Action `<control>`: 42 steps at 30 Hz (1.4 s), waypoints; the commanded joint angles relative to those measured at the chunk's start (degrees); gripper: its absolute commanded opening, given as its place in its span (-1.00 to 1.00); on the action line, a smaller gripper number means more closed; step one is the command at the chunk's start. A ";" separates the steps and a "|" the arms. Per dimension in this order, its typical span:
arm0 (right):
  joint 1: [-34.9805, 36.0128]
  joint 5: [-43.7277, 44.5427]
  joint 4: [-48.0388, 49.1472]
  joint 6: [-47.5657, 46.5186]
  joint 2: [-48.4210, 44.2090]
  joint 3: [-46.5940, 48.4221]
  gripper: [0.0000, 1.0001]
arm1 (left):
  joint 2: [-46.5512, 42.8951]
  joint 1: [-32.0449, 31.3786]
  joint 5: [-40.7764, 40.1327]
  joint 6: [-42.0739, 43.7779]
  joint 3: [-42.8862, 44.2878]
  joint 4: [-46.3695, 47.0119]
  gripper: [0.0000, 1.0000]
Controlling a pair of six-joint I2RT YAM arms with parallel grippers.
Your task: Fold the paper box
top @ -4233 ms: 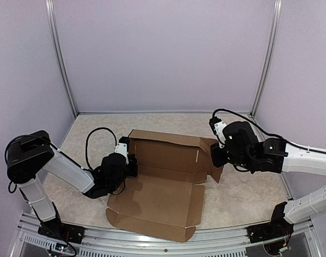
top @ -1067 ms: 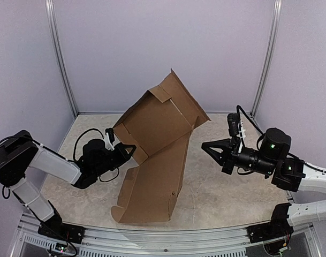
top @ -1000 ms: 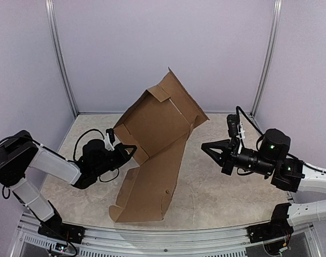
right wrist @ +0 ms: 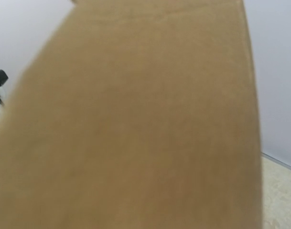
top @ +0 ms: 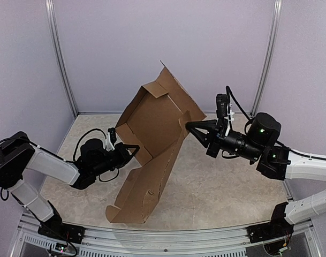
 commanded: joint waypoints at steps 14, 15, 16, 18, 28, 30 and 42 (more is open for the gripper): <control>3.39 9.57 -15.52 -4.48 2.97 2.96 -1.00 | -2.85 -1.65 -0.46 4.13 2.07 -3.43 -1.00; 3.57 10.28 -16.43 -4.73 2.63 2.63 -1.00 | -2.92 -1.65 -0.30 4.27 2.30 -3.72 -1.00; 3.70 11.05 -17.31 -5.12 2.23 2.33 -1.00 | -3.06 -1.65 -0.12 4.39 2.56 -3.99 -1.00; 3.94 12.55 -19.22 -5.76 1.39 1.91 -1.00 | -3.22 -1.65 -0.10 4.79 2.87 -4.69 -1.00; 4.38 17.75 -27.90 -9.67 -1.62 2.48 -1.00 | -3.95 -1.98 -0.59 6.76 5.33 -8.36 -1.00; 4.37 18.28 -29.19 -10.16 -2.72 2.50 -1.00 | -4.28 -2.01 -1.95 8.09 5.70 -9.68 -1.00; 4.35 20.77 -37.33 -8.16 -14.02 0.28 -0.91 | -7.19 -1.00 -19.86 23.18 6.54 -18.89 -1.00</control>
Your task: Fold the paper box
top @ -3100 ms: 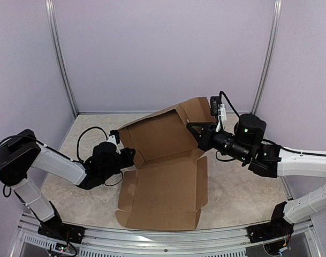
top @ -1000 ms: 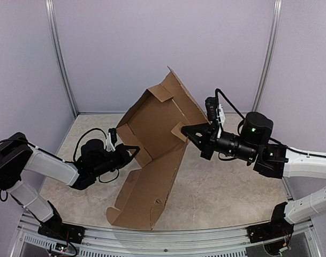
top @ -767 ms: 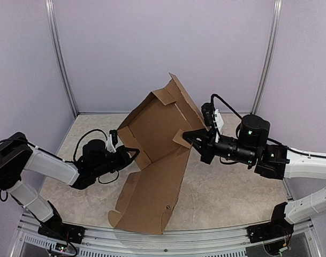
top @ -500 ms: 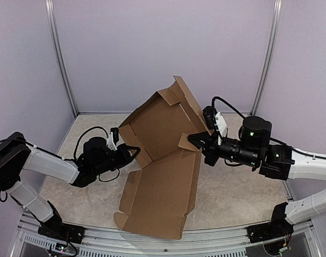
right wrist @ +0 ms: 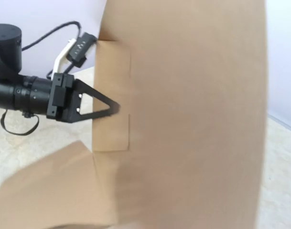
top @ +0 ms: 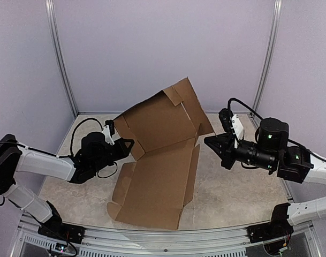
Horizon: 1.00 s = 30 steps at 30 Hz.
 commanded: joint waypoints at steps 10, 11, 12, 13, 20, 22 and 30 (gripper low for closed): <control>0.39 10.98 -8.75 5.45 -7.77 -5.63 -0.41 | -3.66 1.68 -16.63 14.53 -1.21 -3.68 -1.00; 0.41 12.42 -8.95 5.82 -7.19 -5.61 -0.39 | -3.97 1.68 -17.39 15.06 -1.68 -3.46 -1.00; 0.38 14.27 -9.34 6.10 -6.37 -5.39 -0.38 | -4.15 1.61 -18.08 15.76 -2.07 -3.26 -1.00; 0.31 16.25 -9.89 6.39 -5.33 -4.84 -0.37 | -4.32 1.57 -19.14 16.51 -2.46 -3.07 -1.00; -2.56 20.52 -9.58 8.55 2.76 -3.48 -0.52 | -3.80 0.07 -24.34 20.62 -4.76 -1.62 -1.00; -3.54 18.16 -7.99 9.76 5.33 -3.26 -0.68 | -3.00 -1.02 -26.06 21.26 -4.74 -1.80 -1.00; -6.96 17.23 -3.91 11.23 14.36 -1.45 -1.00 | 1.28 -6.62 -37.23 24.49 -4.55 -0.14 -1.00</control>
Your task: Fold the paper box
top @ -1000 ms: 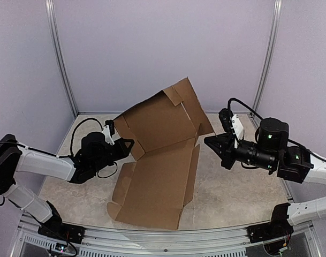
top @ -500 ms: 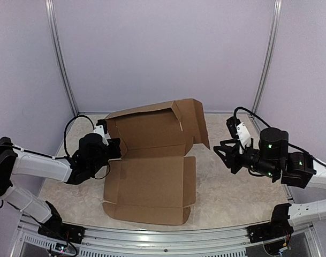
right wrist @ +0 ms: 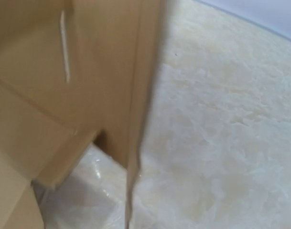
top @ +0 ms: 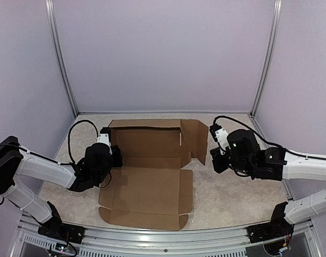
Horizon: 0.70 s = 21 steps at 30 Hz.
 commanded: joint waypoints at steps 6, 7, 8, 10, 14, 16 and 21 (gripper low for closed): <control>-6.64 -6.35 7.67 0.54 4.82 -0.77 -1.00 | 7.84 -3.64 -8.58 1.65 -0.58 7.37 -1.00; -7.24 -7.31 7.74 1.29 5.23 -1.22 -1.00 | 8.55 -3.90 -8.47 0.74 -0.40 7.38 -1.00; -7.47 -7.80 7.72 1.97 5.44 -1.79 -1.00 | 9.42 -4.12 -8.56 -0.14 -0.22 7.38 -1.00; -7.45 -9.53 8.11 3.24 5.15 -3.18 -1.00 | 11.05 -4.94 -9.74 -1.03 0.45 7.21 -1.00; -7.46 -13.73 6.98 5.78 3.86 -4.56 -1.00 | 13.26 -6.52 -13.90 -1.42 1.09 7.56 -1.00; -7.45 -16.41 6.00 6.87 3.16 -4.86 -1.00 | 13.95 -6.68 -13.83 -2.85 1.38 7.41 -1.00; -7.34 -23.20 11.34 12.31 4.29 -6.69 -1.00 | 15.75 -7.89 -17.95 -9.44 3.49 2.83 -1.00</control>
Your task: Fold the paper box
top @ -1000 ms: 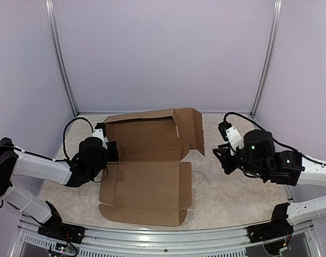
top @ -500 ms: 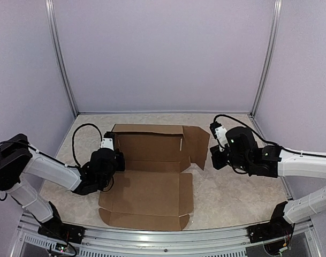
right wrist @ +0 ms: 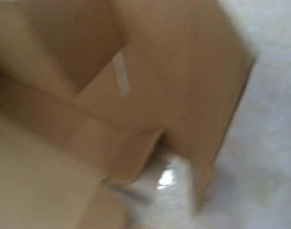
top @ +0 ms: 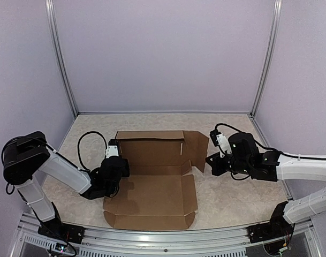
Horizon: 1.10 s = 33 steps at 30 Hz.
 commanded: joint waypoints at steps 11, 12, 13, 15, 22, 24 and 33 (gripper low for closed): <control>-0.06 3.77 13.88 10.31 14.87 2.32 -1.00 | 3.07 -4.73 -7.60 -5.70 3.36 -2.45 -1.00; -0.05 4.67 14.95 10.09 15.84 2.64 -1.00 | 3.06 -4.85 -7.40 -5.69 3.37 -2.60 -1.00; -0.13 5.64 15.70 10.04 16.72 3.03 -1.00 | 2.89 -5.01 -7.35 -5.83 3.31 -2.78 -1.00; -0.18 7.62 17.39 10.24 18.79 3.55 -1.00 | 2.71 -5.37 -7.41 -5.78 3.29 -2.88 -1.00; -0.27 11.86 22.09 11.97 25.20 3.87 -1.00 | 2.03 -6.02 -7.68 -5.65 3.11 -3.34 -1.00; -0.34 12.88 23.05 12.43 26.87 3.55 -1.00 | 1.96 -6.11 -7.65 -5.69 3.11 -3.26 -1.00; -0.33 11.49 26.03 14.95 31.97 2.56 -1.00 | 2.38 -6.40 -7.62 -5.45 3.24 -3.02 -1.00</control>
